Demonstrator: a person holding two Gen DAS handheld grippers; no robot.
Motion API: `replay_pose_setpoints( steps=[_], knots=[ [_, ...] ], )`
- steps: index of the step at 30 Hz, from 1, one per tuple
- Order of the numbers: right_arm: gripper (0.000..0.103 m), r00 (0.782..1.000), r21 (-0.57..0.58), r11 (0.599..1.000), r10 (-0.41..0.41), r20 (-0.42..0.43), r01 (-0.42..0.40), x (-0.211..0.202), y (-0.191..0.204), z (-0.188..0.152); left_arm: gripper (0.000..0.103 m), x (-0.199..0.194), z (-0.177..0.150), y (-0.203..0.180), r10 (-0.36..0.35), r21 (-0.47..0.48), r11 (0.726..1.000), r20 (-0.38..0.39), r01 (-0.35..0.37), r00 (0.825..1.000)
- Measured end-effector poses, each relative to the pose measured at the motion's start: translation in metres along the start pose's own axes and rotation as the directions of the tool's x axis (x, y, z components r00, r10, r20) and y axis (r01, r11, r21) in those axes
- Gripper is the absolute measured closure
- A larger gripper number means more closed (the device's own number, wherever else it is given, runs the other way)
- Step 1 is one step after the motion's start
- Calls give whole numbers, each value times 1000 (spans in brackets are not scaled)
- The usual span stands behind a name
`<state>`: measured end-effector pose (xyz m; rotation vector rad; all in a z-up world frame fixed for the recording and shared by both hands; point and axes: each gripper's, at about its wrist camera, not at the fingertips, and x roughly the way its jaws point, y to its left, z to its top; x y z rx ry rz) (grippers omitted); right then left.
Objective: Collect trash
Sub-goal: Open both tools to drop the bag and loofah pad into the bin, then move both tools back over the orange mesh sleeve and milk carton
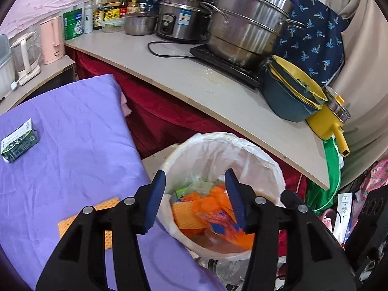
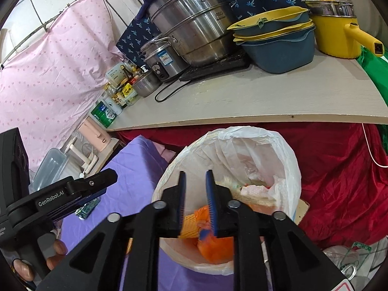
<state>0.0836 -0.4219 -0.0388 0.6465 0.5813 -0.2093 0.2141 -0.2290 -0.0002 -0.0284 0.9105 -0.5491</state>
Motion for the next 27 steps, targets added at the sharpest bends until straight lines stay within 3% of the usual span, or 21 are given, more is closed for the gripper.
replay_pose_setpoints(
  steps=[5,12,19,23,27],
  knots=[
    [80,1000,-13,1000,1,-2,-1,-2,5,-2,44,-5,-4,20,37,-31,999,4,-37,999],
    [77,1000,-7,1000,11,-4,-11,-9,11,-8,44,-15,-16,41,73,-48,996,0,-73,997],
    [71,999,-47,998,40,-20,-41,-15,41,-22,44,-34,-25,59,104,-61,993,18,-103,994],
    [66,997,-75,995,62,-37,-65,-14,63,-32,32,-48,-30,75,134,-83,988,38,-130,990],
    [61,995,-101,991,87,-55,-92,-11,88,-42,32,-62,-34,91,157,-96,984,50,-152,986]
  ],
)
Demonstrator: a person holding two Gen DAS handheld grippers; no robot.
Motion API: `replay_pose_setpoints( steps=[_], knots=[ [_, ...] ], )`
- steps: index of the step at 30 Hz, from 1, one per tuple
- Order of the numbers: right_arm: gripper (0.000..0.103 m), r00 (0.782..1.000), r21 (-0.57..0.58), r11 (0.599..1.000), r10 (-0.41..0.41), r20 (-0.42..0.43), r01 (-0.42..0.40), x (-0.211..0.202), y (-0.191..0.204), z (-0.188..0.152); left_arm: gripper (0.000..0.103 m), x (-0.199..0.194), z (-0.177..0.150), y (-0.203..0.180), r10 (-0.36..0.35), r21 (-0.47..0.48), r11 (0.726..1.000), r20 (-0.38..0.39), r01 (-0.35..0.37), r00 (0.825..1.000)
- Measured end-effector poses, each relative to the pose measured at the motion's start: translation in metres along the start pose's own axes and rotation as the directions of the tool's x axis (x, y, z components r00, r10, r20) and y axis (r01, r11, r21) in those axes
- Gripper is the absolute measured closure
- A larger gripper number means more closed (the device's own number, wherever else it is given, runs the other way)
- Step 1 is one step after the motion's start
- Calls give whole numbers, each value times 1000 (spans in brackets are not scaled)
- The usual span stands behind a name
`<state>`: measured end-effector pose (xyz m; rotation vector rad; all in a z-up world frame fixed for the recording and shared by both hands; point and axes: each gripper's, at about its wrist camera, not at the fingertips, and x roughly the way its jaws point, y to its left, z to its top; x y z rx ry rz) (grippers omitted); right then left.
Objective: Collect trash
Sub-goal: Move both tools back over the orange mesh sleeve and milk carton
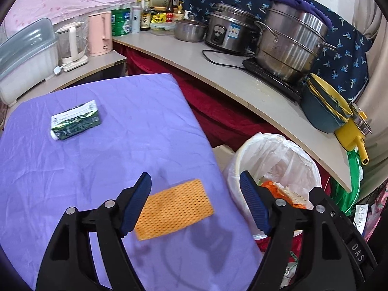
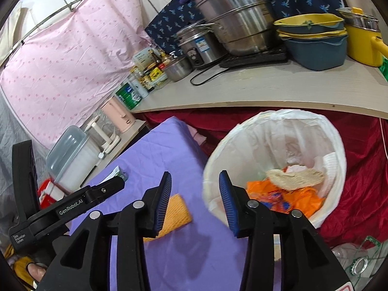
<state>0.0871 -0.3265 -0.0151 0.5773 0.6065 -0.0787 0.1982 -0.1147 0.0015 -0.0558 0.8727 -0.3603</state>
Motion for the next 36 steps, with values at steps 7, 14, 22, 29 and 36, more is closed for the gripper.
replay_pose_setpoints(
  steps=[7,14,22,29,36],
  knots=[
    [49,999,-34,999,26,-26,-26,12,37,-13,27,-16,-7,44,51,-52,997,10,-51,999],
    [43,997,-75,997,27,-75,-33,29,66,-32,23,-27,-21,99,132,-119,984,2,-130,991],
    [43,985,-79,995,38,-170,-52,53,86,-64,23,-38,-32,154,197,-184,963,-10,-196,980],
    [43,958,-77,994,51,-282,-76,77,97,-103,23,-44,-41,181,229,-207,951,-21,-228,973],
    [43,937,-40,995,73,-343,-92,103,102,-125,23,-44,-51,200,236,-222,945,-40,-238,971]
  ],
)
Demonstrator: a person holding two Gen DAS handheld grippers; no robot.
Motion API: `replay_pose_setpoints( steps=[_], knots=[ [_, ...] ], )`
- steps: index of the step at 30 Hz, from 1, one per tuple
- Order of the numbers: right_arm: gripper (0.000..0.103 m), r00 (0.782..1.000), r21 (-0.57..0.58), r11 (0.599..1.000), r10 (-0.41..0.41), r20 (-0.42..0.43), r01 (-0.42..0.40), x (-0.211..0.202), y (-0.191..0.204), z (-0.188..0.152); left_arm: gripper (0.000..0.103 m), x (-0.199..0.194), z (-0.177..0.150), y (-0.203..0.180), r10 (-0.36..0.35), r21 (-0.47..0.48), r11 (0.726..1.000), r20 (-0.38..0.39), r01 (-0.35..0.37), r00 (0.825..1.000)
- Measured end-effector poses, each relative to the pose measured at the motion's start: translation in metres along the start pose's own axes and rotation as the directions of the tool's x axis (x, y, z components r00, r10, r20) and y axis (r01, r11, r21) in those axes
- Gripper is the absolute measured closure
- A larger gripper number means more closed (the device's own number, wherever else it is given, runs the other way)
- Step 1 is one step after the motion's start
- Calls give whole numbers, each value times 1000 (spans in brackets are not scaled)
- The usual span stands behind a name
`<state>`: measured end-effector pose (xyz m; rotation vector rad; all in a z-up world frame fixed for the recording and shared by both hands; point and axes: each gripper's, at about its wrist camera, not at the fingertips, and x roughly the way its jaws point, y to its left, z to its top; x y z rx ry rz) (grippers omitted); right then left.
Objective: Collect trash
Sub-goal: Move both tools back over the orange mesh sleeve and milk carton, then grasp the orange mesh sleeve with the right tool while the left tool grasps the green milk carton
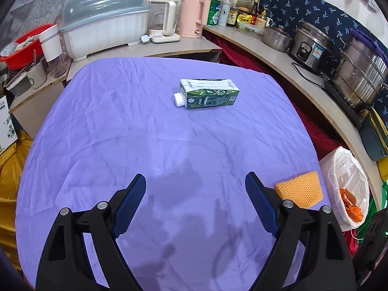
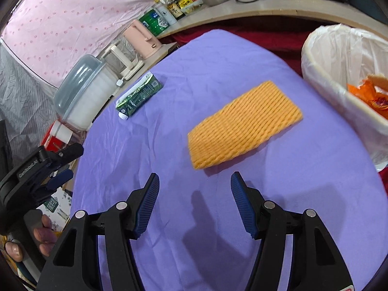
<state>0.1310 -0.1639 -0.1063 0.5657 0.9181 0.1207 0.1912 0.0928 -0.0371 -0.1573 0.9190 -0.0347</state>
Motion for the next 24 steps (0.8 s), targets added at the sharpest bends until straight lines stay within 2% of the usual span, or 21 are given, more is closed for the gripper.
replay_pose_setpoints(
  steps=[7,12,15,17,20,24],
  knots=[
    [44,1000,80,997,16,-13,-15,22,-12,8,23,12,0,14,13,-20,1000,-21,-13,1000],
    [51,1000,153,988,28,1,-28,32,-24,21,23,21,5,20,18,-26,999,-31,-19,999],
    [66,1000,174,985,16,0,-16,38,-28,29,23,29,8,22,22,-26,999,-39,-23,999],
    [84,1000,191,982,4,-6,-2,42,-31,34,23,35,12,23,22,-31,999,-46,-23,999],
    [92,1000,206,979,-1,-7,2,46,-36,41,23,42,18,24,23,-32,999,-43,-24,999],
    [93,1000,148,989,0,23,-3,43,-26,52,23,50,30,26,25,-27,999,-31,-26,999]
  ],
)
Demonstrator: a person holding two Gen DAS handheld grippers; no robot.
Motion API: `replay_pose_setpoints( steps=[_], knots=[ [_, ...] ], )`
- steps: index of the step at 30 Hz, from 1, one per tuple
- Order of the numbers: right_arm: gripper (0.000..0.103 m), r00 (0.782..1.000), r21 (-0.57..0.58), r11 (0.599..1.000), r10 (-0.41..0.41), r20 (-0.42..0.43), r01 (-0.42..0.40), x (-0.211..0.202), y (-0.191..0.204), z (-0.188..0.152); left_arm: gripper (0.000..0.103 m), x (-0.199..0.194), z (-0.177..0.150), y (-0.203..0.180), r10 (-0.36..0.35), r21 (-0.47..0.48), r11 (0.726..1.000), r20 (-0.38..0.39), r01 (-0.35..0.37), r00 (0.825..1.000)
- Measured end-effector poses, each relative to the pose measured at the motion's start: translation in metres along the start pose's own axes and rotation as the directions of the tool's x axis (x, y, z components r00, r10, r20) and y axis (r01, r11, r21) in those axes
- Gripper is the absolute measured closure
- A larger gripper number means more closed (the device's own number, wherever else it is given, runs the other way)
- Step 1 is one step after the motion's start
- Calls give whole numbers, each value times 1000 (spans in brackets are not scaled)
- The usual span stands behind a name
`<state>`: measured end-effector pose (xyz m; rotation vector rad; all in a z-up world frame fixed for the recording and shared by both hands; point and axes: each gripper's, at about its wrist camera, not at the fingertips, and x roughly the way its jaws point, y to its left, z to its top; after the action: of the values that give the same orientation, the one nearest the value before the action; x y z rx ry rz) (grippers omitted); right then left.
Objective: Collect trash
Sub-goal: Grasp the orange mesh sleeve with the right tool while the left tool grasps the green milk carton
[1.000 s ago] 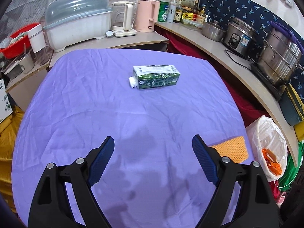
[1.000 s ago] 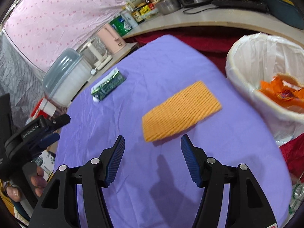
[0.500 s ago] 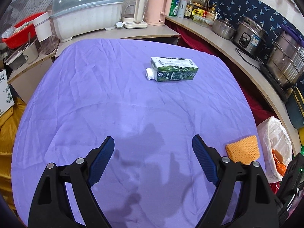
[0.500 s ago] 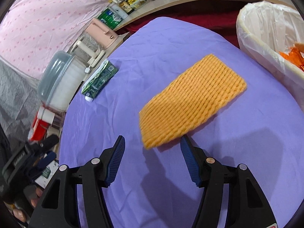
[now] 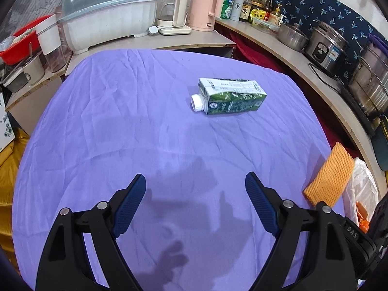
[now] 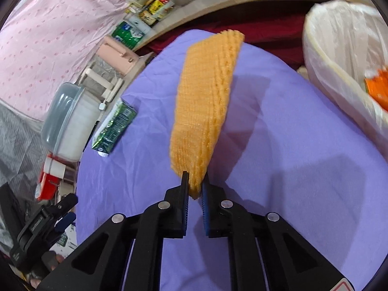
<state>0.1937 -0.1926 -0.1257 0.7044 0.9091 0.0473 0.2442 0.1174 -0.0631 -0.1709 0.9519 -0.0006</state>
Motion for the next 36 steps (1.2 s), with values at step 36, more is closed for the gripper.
replay_pose_setpoints(
  steps=[36],
  knots=[
    [93,993,-102,988,119,-13,-119,63,87,71,36,122,81,-38,-249,536,814,-29,226,968]
  ],
)
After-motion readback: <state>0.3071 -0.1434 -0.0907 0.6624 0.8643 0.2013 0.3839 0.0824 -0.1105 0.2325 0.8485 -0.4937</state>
